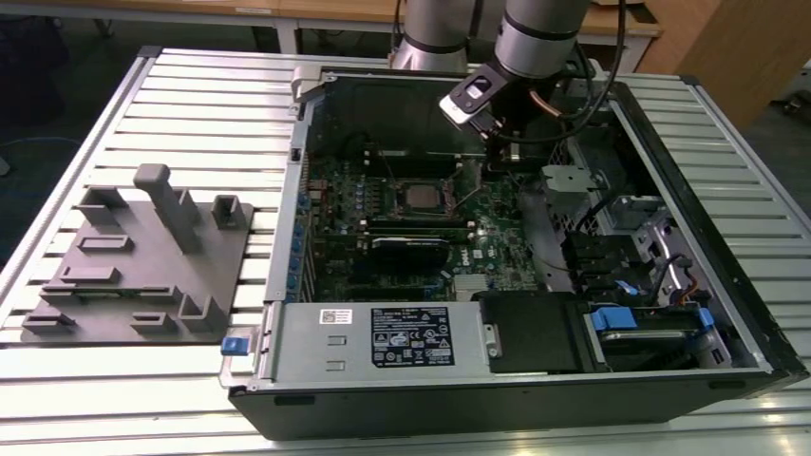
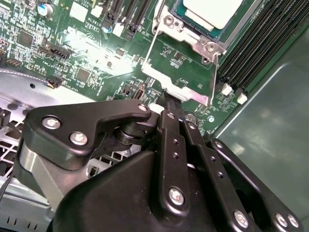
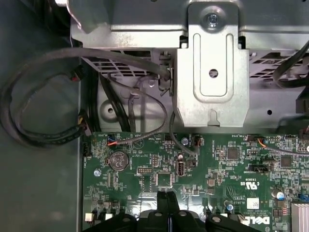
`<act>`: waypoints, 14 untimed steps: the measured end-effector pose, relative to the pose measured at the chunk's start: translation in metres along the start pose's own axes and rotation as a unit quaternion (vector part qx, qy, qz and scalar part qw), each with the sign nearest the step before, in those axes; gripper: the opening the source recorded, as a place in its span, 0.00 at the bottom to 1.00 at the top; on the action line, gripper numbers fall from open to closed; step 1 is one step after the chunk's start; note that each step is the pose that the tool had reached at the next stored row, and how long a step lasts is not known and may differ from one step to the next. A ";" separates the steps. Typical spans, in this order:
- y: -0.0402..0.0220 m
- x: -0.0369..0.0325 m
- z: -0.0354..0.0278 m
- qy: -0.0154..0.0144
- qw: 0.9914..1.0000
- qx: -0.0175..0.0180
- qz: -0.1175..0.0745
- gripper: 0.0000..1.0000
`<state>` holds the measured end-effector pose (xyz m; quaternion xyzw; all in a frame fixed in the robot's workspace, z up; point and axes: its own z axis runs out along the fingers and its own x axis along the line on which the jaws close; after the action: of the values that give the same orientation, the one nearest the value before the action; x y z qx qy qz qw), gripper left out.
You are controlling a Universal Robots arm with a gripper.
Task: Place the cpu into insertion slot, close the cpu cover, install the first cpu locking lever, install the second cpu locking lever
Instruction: 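Close the cpu cover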
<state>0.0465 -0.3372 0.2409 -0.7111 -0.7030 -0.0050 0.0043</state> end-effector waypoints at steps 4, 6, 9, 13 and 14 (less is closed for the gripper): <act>-0.0031 0.0001 0.0000 0.000 1.000 0.000 0.000 0.10; -0.0045 0.0001 0.0000 0.000 1.000 0.000 0.000 0.10; -0.0063 0.0001 0.0000 0.000 1.000 0.000 0.000 0.10; -0.0084 0.0001 0.0000 0.000 1.000 0.000 0.000 0.10; -0.0089 0.0001 0.0000 0.000 1.000 0.000 0.000 0.10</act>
<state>0.0376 -0.3369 0.2409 -0.7111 -0.7031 -0.0050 0.0043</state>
